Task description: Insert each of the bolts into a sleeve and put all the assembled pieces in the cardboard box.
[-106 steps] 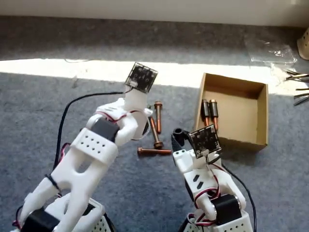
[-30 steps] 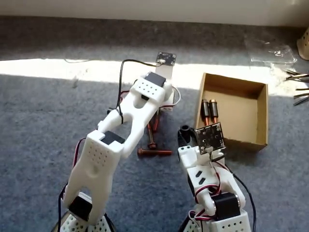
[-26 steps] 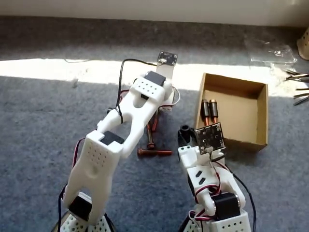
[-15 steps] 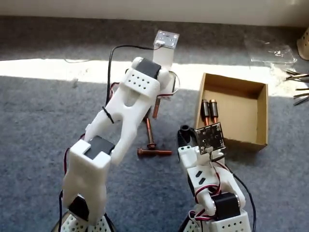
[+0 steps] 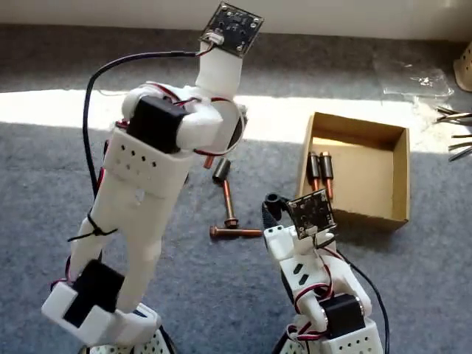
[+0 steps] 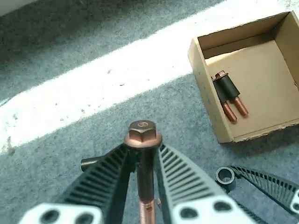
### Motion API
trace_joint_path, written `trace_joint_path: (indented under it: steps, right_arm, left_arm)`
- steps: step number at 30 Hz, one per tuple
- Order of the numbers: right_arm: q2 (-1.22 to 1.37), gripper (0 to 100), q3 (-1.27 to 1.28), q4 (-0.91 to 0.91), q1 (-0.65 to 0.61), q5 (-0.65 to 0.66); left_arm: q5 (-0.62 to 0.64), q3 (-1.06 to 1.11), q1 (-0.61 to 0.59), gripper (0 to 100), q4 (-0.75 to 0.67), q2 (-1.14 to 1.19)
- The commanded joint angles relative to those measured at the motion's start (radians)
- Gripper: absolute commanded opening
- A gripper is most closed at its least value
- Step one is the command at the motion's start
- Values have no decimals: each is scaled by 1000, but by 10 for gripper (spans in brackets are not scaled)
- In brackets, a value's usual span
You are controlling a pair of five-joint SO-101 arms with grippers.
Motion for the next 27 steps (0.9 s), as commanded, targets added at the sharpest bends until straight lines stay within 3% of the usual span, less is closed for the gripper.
trace_joint_path:
  steps: [1,6,13,19,27]
  right_arm:
    - [-12,5,-13,-36,-51,8]
    - [-12,5,22,-36,-140,8]
    - [-12,5,38,-77,-269,6]
    - [-12,5,85,-226,-289,11]
    - [-12,5,171,-435,-291,11]
  left_arm:
    - [-12,-39,15,6,78,-150]
    - [-12,-5,13,6,115,-263]
    - [-15,262,13,6,106,-470]
    - [-126,486,13,6,-48,-711]
    - [-133,839,-76,6,-269,-993]
